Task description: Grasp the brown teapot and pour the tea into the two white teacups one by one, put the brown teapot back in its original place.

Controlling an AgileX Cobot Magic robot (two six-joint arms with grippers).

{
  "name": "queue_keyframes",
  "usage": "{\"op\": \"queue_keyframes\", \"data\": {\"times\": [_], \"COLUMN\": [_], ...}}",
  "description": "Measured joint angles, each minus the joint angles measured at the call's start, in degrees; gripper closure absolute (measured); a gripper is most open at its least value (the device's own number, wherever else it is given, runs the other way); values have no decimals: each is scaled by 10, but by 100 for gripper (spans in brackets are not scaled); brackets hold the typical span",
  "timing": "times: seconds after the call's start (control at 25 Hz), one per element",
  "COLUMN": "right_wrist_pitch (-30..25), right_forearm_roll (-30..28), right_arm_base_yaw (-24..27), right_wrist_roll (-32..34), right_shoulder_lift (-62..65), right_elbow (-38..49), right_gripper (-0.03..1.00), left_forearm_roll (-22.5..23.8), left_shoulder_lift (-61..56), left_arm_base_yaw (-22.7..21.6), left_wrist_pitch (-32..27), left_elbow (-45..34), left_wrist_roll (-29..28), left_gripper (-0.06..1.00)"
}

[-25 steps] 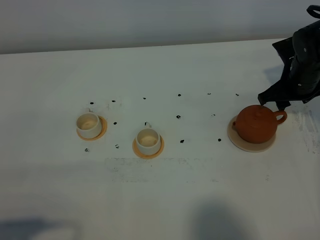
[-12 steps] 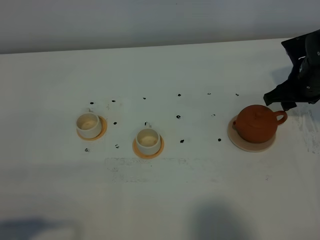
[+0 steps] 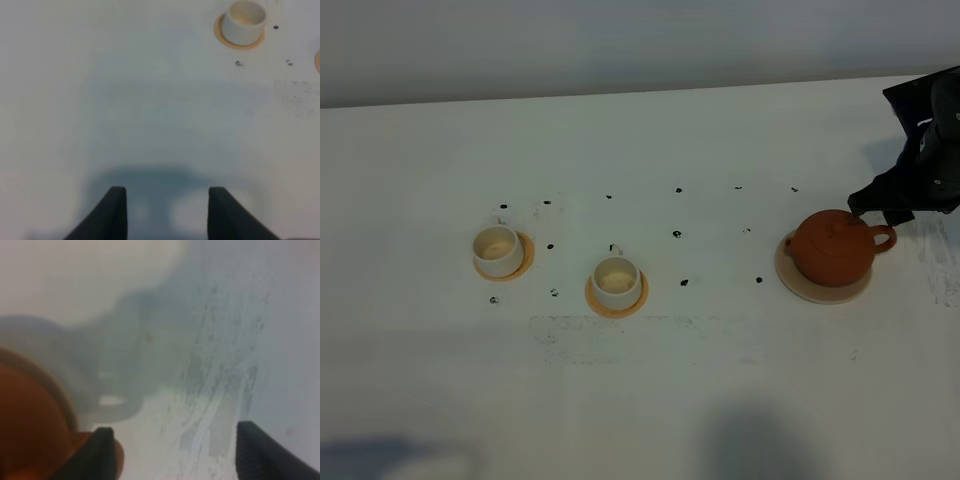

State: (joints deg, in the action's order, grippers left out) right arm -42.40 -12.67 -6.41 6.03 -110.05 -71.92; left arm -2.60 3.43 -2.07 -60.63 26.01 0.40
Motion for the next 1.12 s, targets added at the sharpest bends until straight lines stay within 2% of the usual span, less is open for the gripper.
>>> {"op": "queue_keyframes", "data": {"times": [0.88,1.12], "right_wrist_pitch": [-22,15], "right_forearm_roll": [25,25], "right_arm_base_yaw": [-7,-7], "right_wrist_roll": [0,0], "right_shoulder_lift": [26,28], "right_elbow": [9,25], "right_gripper": [44,44], "left_forearm_roll": [0,0], "left_shoulder_lift": [0,0], "left_arm_base_yaw": [0,0], "left_wrist_pitch": [0,0], "left_elbow": [0,0], "left_wrist_roll": [0,0], "left_gripper": [56,56]}}
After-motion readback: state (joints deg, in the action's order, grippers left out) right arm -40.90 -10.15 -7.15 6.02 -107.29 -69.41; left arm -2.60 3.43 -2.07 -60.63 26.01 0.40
